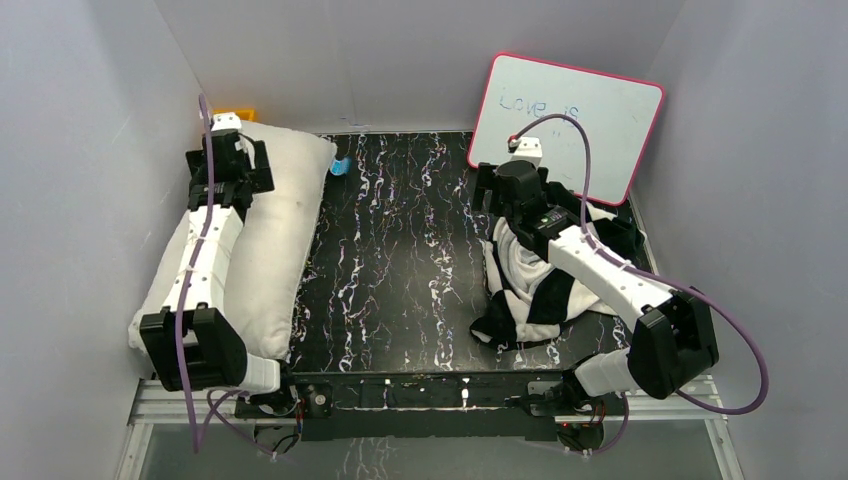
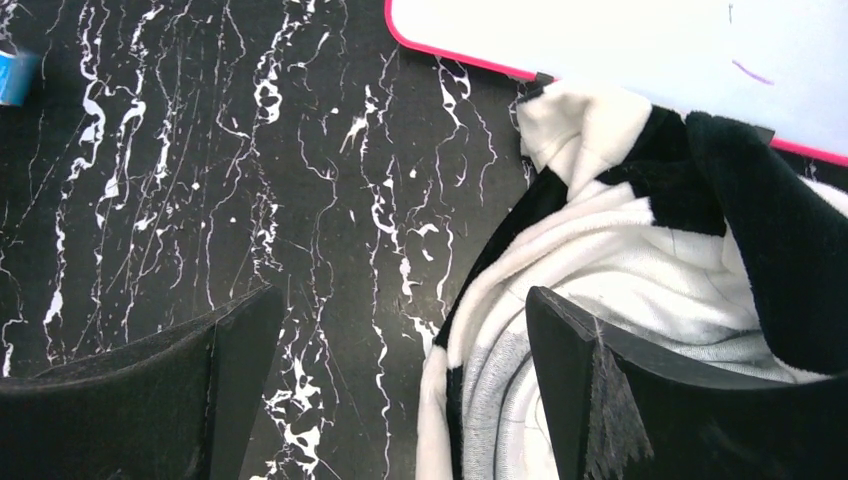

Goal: Remove the pillowcase from the pillow
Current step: Move the pillow to the center of the board, then fold the pillowcase at the center of the board.

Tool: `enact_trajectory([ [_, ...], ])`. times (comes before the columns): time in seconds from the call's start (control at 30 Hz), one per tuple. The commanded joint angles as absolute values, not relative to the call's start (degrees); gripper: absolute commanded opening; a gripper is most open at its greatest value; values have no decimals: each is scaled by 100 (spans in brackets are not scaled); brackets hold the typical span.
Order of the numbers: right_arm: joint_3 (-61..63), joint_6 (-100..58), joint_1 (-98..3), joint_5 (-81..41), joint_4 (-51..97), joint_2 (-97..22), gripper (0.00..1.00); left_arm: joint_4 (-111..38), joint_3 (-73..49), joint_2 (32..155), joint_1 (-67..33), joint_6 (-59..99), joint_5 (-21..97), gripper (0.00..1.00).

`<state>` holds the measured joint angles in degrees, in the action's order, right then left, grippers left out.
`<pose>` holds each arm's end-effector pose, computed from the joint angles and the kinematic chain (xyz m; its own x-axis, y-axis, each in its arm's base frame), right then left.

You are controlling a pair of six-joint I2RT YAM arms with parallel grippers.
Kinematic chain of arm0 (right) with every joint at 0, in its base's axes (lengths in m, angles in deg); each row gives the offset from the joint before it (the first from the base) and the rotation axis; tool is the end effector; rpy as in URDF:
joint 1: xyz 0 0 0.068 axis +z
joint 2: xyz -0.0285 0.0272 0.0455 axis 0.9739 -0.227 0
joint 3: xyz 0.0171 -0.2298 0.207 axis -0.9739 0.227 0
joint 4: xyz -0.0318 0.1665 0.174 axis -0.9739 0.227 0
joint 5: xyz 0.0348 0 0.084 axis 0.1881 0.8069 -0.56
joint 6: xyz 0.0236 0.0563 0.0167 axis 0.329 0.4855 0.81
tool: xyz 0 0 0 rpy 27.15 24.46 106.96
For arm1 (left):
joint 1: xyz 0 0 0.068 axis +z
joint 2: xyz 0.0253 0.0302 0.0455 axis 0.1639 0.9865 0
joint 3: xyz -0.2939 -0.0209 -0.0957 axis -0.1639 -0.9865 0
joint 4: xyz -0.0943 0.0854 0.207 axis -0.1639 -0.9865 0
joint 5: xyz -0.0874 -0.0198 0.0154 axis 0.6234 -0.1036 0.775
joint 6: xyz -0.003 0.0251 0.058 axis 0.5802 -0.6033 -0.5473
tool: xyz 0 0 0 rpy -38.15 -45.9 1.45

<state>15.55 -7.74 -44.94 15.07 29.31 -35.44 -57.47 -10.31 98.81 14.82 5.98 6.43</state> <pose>0.2667 0.1401 0.3504 -0.3689 0.1298 -0.9203 0.0102 0.9907 0.1357 0.3036 0.0482 0.3930 -0.4538 0.0013 -0.8911 -0.4233 0.8797 0.2169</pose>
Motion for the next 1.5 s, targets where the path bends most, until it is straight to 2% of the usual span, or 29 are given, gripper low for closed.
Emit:
enact_trajectory([
  [0.0,1674,-259,-4902,1438,2983,-3242,98,-5432,-762,9291,738,1234,3525,98],
  [0.07,1725,163,-5565,835,3151,-3160,98,-4764,-1041,9138,-169,1433,4623,98],
  [0.17,1871,529,-6636,-237,3348,-3126,98,-3920,-1500,9340,-1329,1916,5381,98],
  [0.23,1935,607,-6952,-400,3626,-3171,98,-3478,-1664,9760,-1725,2335,5260,98],
  [0.33,2106,698,-7129,131,4055,-3275,98,-3299,-1765,10563,-2062,2801,4781,98],
  [0.57,2216,914,-7503,693,3713,-3587,98,-3067,-1930,12011,-3262,3768,3937,98],
  [0.7,1880,937,-7558,578,3648,-4303,99,-2739,-1925,12569,-4018,4187,3705,98],
  [0.83,1885,851,-7556,277,3613,-4606,97,-2277,-2080,12765,-4188,4620,3775,98],
  [0.9,2038,816,-7552,162,3539,-4576,91,-1927,-2219,12730,-4189,4732,3974,98],
  [0.93,2131,799,-7555,101,3500,-4521,84,-1835,-2234,12747,-4194,4776,4116,98],
  [0.97,2268,789,-7549,31,3471,-4479,77,-1743,-2236,12798,-4194,4848,4270,98],
  [1.03,2495,770,-7546,-143,3361,-4353,54,-1558,-2227,12935,-4239,5004,4551,98],
  [1.2,2822,760,-7545,-352,3235,-4077,16,-1114,-2003,13437,-4472,5303,5057,98],
  [1.3,2785,711,-7547,-519,3205,-3978,0,-95,-1992,13840,-4495,6006,5693,98],
  [1.33,2748,696,-7545,-583,3202,-3952,0,140,-1923,13953,-4491,6181,5810,98],
  [1.37,2712,671,-7543,-674,3183,-3929,0,282,-1834,14063,-4488,6293,5920,95],
  [1.4,2681,650,-7546,-764,3163,-3902,0,349,-1708,14145,-4488,6361,5991,83],
  [1.47,2591,626,-7532,-922,3155,-3855,0,336,-1520,14227,-4442,6399,6044,49],
])
